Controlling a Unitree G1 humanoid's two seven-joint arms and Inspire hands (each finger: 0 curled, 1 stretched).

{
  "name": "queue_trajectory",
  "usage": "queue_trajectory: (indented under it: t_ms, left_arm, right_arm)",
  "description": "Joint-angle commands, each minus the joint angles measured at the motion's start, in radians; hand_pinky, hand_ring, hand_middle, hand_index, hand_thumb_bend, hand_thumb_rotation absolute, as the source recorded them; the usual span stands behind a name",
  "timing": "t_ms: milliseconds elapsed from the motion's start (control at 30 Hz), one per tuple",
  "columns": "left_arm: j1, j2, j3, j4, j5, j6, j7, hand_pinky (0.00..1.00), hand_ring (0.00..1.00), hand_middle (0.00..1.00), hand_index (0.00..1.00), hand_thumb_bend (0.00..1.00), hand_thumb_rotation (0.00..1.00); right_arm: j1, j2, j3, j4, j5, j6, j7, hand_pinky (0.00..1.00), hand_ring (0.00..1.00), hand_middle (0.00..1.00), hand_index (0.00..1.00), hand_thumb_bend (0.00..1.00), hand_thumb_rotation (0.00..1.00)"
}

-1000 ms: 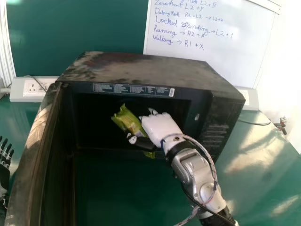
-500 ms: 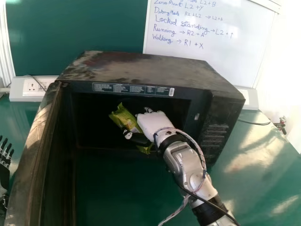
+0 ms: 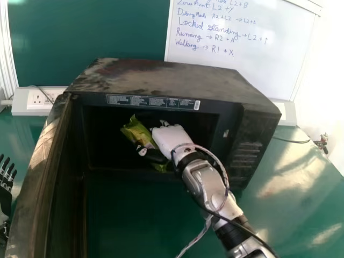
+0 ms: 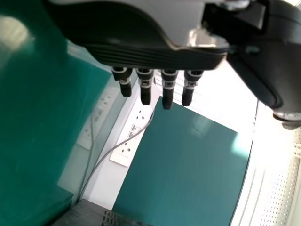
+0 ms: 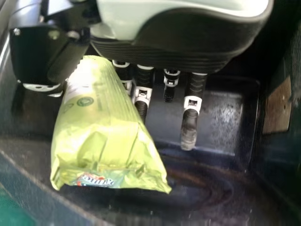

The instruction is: Put biscuit inside oven

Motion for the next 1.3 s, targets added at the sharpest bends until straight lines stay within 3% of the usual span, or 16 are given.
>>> queue_trajectory:
  t_ms: [0, 233, 467, 767, 1267]
  left_arm:
    - [0.028, -0.053, -0.013, 0.051, 0.002, -0.011, -0.001, 1.00, 0.92, 0.94, 0.97, 0.22, 0.00]
    - [0.028, -0.055, -0.012, 0.048, -0.001, -0.004, 0.005, 0.99, 0.92, 0.94, 0.97, 0.22, 0.00]
    - [0.027, -0.053, -0.010, 0.055, -0.004, -0.006, -0.004, 1.00, 0.92, 0.94, 0.97, 0.21, 0.00]
    - [0.023, -0.053, -0.011, 0.057, -0.002, -0.005, 0.001, 1.00, 0.92, 0.94, 0.97, 0.23, 0.00]
    - [0.024, -0.054, -0.012, 0.057, -0.001, -0.006, 0.002, 0.99, 0.92, 0.94, 0.96, 0.21, 0.00]
  right_arm:
    - [-0.051, 0.009, 0.008, 0.025, 0.012, -0.007, -0.033, 0.31, 0.40, 0.48, 0.52, 0.52, 0.00]
    - [-0.101, 0.020, 0.029, 0.149, 0.020, -0.027, -0.115, 0.39, 0.43, 0.50, 0.49, 0.52, 0.00]
    - [-0.158, 0.043, 0.056, 0.299, 0.036, -0.050, -0.210, 0.38, 0.42, 0.50, 0.50, 0.52, 0.00]
    - [-0.203, 0.073, 0.084, 0.455, 0.049, -0.083, -0.396, 0.28, 0.39, 0.47, 0.55, 0.51, 0.00]
    - [-0.290, 0.112, 0.155, 0.715, 0.061, -0.138, -0.607, 0.27, 0.39, 0.47, 0.55, 0.51, 0.00]
